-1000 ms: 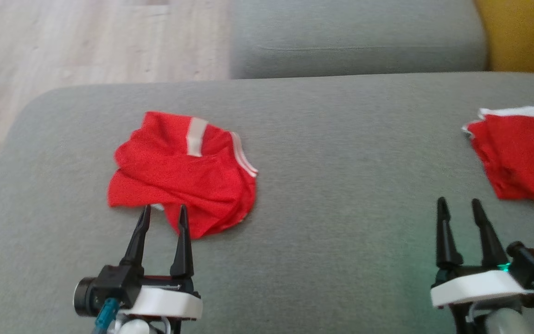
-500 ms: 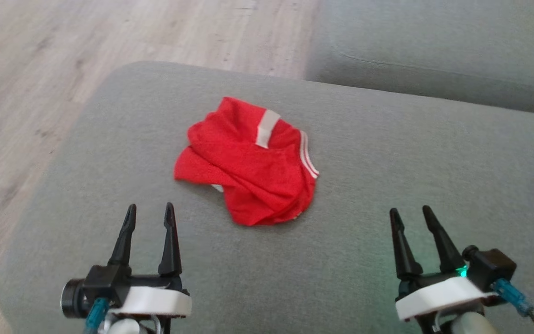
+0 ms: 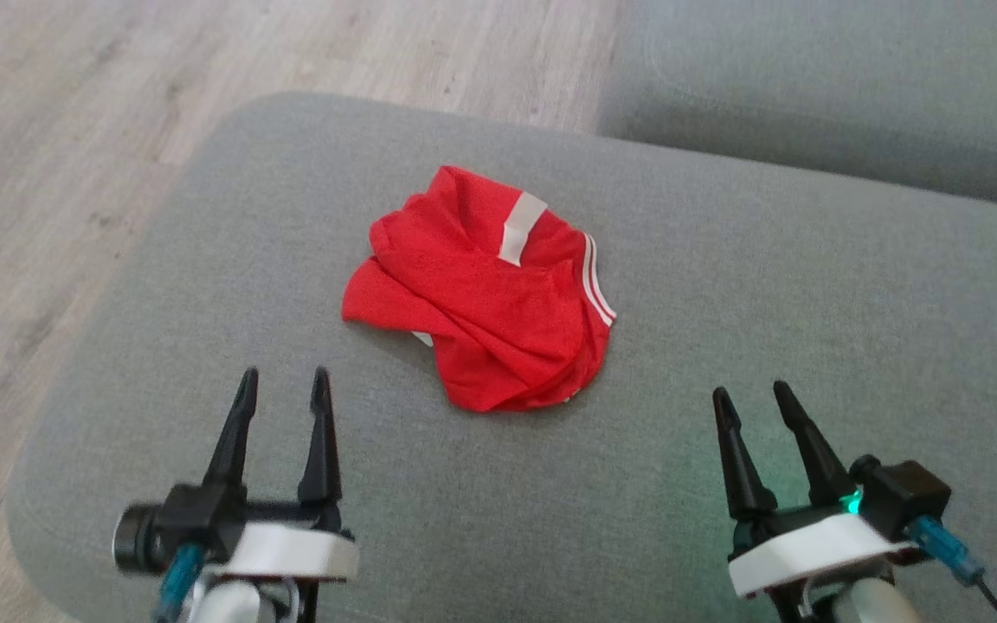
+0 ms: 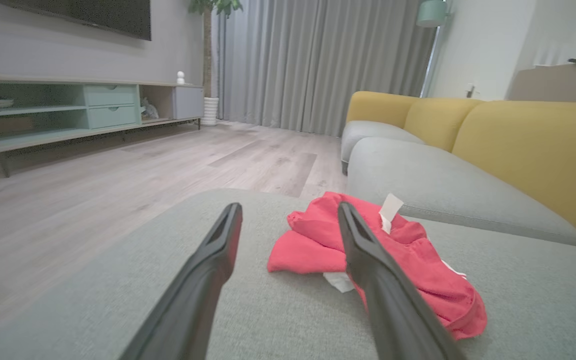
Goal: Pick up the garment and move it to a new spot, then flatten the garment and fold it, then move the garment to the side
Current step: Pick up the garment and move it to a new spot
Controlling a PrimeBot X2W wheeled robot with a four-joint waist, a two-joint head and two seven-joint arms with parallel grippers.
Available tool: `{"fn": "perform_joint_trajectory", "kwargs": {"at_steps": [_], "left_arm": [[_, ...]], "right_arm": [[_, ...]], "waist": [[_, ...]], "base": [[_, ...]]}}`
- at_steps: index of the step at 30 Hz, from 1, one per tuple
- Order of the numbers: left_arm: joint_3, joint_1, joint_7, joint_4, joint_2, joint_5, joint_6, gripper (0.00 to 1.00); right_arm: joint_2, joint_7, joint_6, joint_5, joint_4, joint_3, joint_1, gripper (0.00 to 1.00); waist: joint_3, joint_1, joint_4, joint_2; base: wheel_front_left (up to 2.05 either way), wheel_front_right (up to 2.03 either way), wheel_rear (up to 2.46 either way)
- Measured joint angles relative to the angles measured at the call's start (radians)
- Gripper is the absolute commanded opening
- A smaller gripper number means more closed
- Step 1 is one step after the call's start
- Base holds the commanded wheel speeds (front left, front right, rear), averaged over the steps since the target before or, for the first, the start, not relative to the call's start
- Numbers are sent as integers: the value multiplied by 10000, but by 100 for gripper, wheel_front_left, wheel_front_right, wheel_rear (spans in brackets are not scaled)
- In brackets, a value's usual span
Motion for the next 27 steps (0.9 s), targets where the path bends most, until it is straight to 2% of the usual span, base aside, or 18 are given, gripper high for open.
{"fn": "perform_joint_trajectory", "kwargs": {"at_steps": [5,8,9,11,13,14,17,20,23,27], "left_arm": [[-67,-1712,0,349,263,493,-667,100],[-493,-3192,67,991,688,817,-1080,100],[-493,-3192,67,991,688,817,-1080,100],[-1026,-4182,610,1490,945,828,-1281,100],[-1898,-5085,1388,1987,1210,656,-1377,100],[-2677,-5514,1772,2144,1452,368,-1394,100],[-4901,-6653,2729,2349,2276,-1043,-1436,100],[-6640,-7655,3509,2435,3287,-2307,-1436,100],[-7956,-8429,4084,2514,3981,-3586,-1436,100],[-9436,-9138,4529,2508,4443,-4842,-1436,100]], "right_arm": [[-2,0,0,-268,-142,-94,-362,100],[-6,0,0,-364,-280,-245,-642,100],[-6,0,0,-364,-280,-245,-642,100],[-8,0,0,-430,-364,-336,-853,100],[-10,0,0,-454,-449,-418,-1058,100],[-15,0,0,-468,-485,-439,-1157,100],[-17,-2,0,-514,-621,-412,-1459,100],[-23,-8,0,-510,-746,-397,-1732,100],[-25,-29,0,-407,-794,-347,-1938,100],[-29,-31,0,-313,-878,-314,-2104,100]], "waist": [[520,1,-179,0],[896,2,-311,0],[896,2,-311,0],[1170,2,-416,0],[1443,3,-530,0],[1575,3,-594,0],[1933,4,-852,-1],[2240,3,-1151,-1],[2517,3,-1451,-1],[2827,3,-1844,-1]], "base": [[0,0,0],[0,0,0],[0,0,0],[0,0,0],[0,0,0],[0,0,0],[0,0,0],[0,0,0],[0,0,0],[0,0,0]]}}
